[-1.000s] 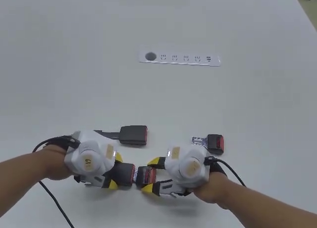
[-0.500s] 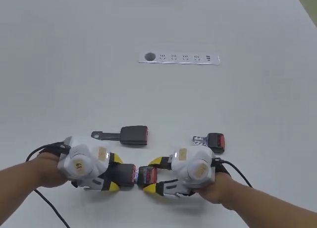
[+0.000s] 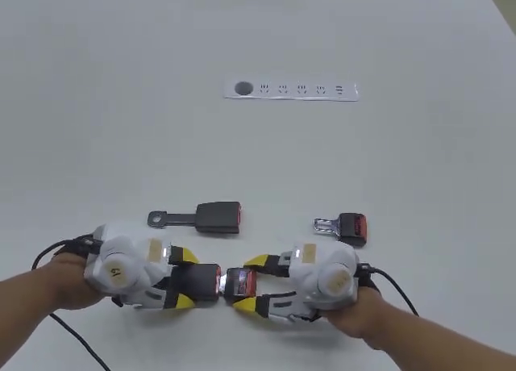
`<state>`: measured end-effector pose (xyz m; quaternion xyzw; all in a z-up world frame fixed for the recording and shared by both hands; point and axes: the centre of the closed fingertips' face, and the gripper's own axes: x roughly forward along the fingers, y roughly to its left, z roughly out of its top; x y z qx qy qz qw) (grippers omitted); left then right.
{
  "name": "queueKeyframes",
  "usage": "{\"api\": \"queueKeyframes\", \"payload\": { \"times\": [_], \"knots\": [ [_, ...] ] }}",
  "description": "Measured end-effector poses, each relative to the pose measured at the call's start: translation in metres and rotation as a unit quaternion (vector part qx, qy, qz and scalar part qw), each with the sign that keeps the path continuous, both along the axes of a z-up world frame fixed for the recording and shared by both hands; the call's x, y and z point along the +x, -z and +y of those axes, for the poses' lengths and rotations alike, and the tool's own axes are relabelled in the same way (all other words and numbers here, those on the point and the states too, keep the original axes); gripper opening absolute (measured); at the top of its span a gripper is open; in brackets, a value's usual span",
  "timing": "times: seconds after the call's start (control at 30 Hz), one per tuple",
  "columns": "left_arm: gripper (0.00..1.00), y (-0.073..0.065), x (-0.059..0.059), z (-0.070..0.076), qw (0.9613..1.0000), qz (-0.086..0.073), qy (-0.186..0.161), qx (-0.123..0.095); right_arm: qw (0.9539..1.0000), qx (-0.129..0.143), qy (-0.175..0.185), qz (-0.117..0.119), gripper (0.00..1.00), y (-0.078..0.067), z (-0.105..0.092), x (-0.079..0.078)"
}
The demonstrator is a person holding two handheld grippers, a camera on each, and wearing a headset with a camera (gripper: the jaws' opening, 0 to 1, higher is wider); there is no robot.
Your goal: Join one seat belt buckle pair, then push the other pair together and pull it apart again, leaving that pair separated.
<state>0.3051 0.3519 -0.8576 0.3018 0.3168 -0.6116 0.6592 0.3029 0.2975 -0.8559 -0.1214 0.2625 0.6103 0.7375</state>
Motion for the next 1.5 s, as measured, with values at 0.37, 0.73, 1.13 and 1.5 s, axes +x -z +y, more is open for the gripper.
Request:
{"api": "queueKeyframes", "payload": {
  "times": [0.37, 0.73, 1.13, 1.5],
  "knots": [
    [0.34, 0.000, 0.000, 0.000, 1.0000, 0.004, -0.004, -0.007, 0.9999, 0.010, 0.007, 0.006, 0.34, 0.000, -0.002, 0.000],
    [0.34, 0.000, -0.001, -0.001, 0.9999, 0.012, 0.002, -0.003, 0.9999, 0.011, 0.006, 0.001, 0.34, 0.000, -0.003, -0.001],
    [0.34, 0.001, -0.002, 0.000, 0.9993, 0.024, 0.022, 0.019, 0.9999, -0.006, -0.013, -0.004, 0.34, 0.000, -0.003, -0.002],
    [0.55, 0.001, -0.013, -0.002, 0.9981, 0.034, 0.007, 0.052, 0.9994, -0.031, 0.002, -0.017, 0.60, -0.012, 0.006, -0.002]
  ]
}}
